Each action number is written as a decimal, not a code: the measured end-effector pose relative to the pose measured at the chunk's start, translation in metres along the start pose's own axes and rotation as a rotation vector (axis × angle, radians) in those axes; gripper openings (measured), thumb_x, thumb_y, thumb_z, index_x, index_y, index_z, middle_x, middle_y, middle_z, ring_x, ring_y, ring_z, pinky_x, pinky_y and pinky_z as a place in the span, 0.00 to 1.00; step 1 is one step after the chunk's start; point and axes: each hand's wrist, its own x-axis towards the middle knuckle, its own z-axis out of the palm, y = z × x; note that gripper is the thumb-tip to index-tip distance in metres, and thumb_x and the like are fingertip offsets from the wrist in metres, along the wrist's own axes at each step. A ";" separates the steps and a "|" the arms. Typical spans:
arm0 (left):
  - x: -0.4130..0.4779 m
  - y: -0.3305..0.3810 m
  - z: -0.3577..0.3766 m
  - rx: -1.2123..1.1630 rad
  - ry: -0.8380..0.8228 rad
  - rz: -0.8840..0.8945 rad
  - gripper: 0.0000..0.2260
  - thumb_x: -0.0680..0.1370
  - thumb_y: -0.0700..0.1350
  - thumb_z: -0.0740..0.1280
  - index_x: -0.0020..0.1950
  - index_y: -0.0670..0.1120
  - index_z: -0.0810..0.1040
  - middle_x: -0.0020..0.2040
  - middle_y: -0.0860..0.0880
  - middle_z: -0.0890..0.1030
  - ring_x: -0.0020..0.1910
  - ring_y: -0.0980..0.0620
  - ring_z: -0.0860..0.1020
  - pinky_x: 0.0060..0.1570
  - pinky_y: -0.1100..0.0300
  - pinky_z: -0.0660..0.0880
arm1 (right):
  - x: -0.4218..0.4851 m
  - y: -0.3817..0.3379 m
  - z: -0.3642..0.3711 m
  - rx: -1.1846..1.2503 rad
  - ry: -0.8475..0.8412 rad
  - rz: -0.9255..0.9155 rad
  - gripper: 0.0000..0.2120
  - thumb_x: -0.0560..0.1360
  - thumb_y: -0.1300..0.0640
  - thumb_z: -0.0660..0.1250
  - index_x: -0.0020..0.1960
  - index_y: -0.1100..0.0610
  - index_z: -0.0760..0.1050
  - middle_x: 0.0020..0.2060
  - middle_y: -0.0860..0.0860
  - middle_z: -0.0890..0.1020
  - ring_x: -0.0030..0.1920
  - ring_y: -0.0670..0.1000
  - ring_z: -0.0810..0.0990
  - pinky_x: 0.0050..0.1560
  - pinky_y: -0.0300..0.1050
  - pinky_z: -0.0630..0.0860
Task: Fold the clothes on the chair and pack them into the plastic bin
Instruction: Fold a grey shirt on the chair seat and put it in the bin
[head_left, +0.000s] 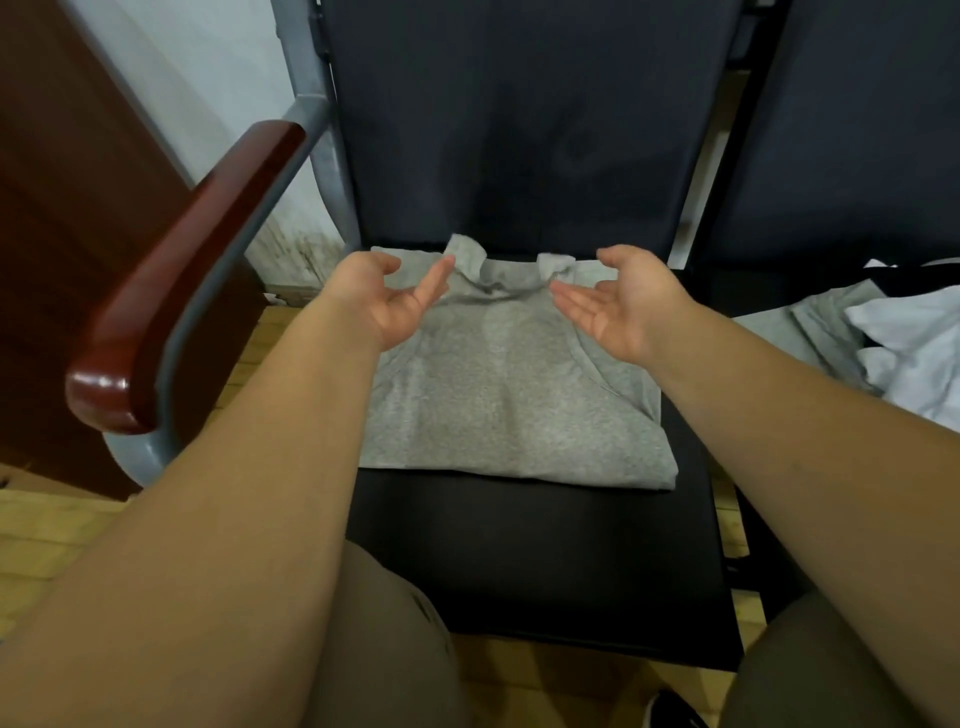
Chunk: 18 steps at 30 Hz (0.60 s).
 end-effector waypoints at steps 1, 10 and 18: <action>-0.005 0.000 0.000 0.070 0.008 0.014 0.26 0.86 0.34 0.58 0.84 0.44 0.57 0.76 0.27 0.63 0.66 0.26 0.76 0.49 0.43 0.86 | -0.001 0.001 -0.002 -0.104 0.017 0.013 0.28 0.85 0.57 0.63 0.81 0.64 0.60 0.67 0.65 0.77 0.56 0.60 0.87 0.58 0.56 0.85; -0.005 -0.003 -0.016 1.459 0.216 0.199 0.09 0.83 0.38 0.64 0.62 0.38 0.78 0.56 0.42 0.85 0.51 0.46 0.85 0.49 0.50 0.84 | -0.005 -0.001 -0.017 -1.372 0.235 -0.027 0.07 0.82 0.59 0.64 0.52 0.60 0.80 0.52 0.55 0.86 0.52 0.54 0.87 0.51 0.51 0.85; -0.016 0.006 -0.032 2.443 0.234 0.054 0.14 0.81 0.38 0.70 0.67 0.37 0.78 0.64 0.40 0.79 0.63 0.40 0.80 0.63 0.49 0.78 | -0.022 0.008 -0.029 -1.951 0.007 0.246 0.23 0.79 0.51 0.74 0.69 0.61 0.75 0.61 0.56 0.80 0.62 0.57 0.82 0.63 0.53 0.81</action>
